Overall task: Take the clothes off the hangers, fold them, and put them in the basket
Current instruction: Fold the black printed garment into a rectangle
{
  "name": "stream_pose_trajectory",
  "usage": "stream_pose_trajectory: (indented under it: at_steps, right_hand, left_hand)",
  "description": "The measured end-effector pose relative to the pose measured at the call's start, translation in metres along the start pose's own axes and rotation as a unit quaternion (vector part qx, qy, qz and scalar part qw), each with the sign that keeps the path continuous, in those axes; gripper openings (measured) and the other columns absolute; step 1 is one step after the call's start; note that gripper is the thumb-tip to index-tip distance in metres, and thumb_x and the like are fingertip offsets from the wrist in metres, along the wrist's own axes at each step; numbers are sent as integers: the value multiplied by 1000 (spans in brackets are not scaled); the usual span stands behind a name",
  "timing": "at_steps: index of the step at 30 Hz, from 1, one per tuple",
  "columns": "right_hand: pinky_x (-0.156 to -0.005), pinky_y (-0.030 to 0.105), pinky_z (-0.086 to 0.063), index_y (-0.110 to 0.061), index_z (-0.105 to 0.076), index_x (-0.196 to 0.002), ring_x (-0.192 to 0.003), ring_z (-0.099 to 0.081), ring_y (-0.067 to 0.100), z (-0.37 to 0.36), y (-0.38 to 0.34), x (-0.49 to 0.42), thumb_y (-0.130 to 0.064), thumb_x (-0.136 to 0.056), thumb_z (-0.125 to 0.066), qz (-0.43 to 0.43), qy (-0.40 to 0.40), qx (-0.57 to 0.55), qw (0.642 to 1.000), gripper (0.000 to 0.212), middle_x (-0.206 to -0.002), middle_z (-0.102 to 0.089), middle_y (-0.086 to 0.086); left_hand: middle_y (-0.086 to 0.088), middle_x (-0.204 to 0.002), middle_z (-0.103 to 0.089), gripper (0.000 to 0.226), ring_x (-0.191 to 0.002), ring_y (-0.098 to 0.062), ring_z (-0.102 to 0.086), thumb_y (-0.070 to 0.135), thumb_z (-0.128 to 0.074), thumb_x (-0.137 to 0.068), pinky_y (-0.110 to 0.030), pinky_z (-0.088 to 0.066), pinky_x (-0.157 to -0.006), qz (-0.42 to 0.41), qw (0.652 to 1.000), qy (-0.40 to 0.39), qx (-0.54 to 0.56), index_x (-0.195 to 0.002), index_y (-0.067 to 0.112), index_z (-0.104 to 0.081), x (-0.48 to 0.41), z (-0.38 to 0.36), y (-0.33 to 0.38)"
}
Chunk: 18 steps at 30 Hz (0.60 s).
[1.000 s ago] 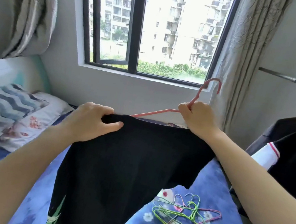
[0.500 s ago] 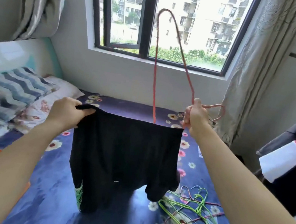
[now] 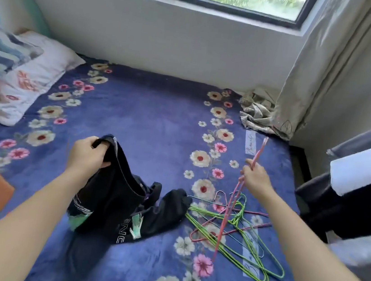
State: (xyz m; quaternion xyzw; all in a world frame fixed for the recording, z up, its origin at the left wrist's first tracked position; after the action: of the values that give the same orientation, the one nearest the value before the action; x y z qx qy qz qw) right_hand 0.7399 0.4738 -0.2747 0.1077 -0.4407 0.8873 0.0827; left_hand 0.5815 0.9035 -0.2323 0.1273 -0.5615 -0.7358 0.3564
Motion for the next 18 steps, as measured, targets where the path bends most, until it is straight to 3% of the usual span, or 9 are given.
stream_pose_trajectory:
  at_steps: [1, 3, 5, 8, 11, 15, 18]
  right_hand:
    - [-78, 46, -51, -18, -50, -129, -75, -61, 30, -8, 27, -3, -11, -98, -38, -7, -2, 16, 1000, 35, -81, -60, 6]
    - [-77, 46, -50, -26, -40, -131, -77, -61, 34, -15, 67, -1, -12, -99, -36, -9, -1, 45, 999, 35, -84, -61, 9]
    - [-72, 42, -46, -21, -34, -123, -77, -60, 35, -22, 107, -10, -15, -99, -38, -34, -10, 83, 996, 25, -86, -62, 13]
    - [-56, 34, -45, -9, -35, -101, -59, -52, 25, -37, 144, -19, -9, -101, -38, -74, -54, 30, 995, 3, -80, -60, 21]
    - [-39, 17, -36, -9, -43, -87, -52, -45, 16, -45, 171, -22, -2, -101, -40, -131, -100, -14, 986, 16, -69, -57, 13]
    - [-49, 21, -34, -10, -52, -80, -56, -46, 13, -51, 206, -22, -4, -101, -45, -196, -148, -9, 969, 23, -69, -57, 7]
    - [-52, 23, -38, -5, -58, -84, -66, -54, 17, -52, 222, -26, -7, -98, -51, -226, -157, 35, 961, 16, -75, -61, 10]
  left_hand:
    - [-14, -82, -57, 25, -76, -22, -59, 15, -56, -98, -30, -61, -64, 4, 1000, 3, 2, -92, -8, -60, 1, -11, -8]
    - [-12, -80, -56, 22, -74, -18, -58, 13, -56, -98, -31, -61, -68, 9, 1000, 1, 16, -87, -6, -60, 6, -27, -17]
    - [-11, -77, -54, 20, -73, -15, -56, 12, -55, -98, -23, -60, -61, 18, 1000, -5, 24, -81, 2, -59, 7, -46, -28]
    - [-11, -80, -55, 17, -76, -16, -57, 12, -56, -97, -21, -59, -59, 23, 999, -17, 15, -83, 4, -61, 8, -60, -43]
    - [-12, -82, -56, 17, -79, -18, -57, 12, -56, -96, -20, -58, -57, 27, 999, -23, -1, -85, 0, -61, 11, -62, -52]
    - [-13, -80, -52, 23, -79, -19, -53, 10, -58, -95, -18, -56, -54, 30, 999, -14, -16, -89, -12, -57, 15, -52, -54]
    - [-10, -69, -48, 18, -74, -20, -51, 1, -60, -91, -17, -57, -56, 24, 999, -11, -29, -73, -4, -55, 20, -42, -49]
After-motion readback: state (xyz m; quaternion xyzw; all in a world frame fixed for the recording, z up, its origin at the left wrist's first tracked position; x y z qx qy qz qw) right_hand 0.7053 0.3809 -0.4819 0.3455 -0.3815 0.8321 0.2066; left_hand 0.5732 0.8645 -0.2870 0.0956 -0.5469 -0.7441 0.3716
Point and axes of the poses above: each hand's wrist, its own x-axis away from the middle knuckle, its own z-axis out of the back of the hand, y = z × x, the point moved 8 cm from there along -x, towards the middle knuckle
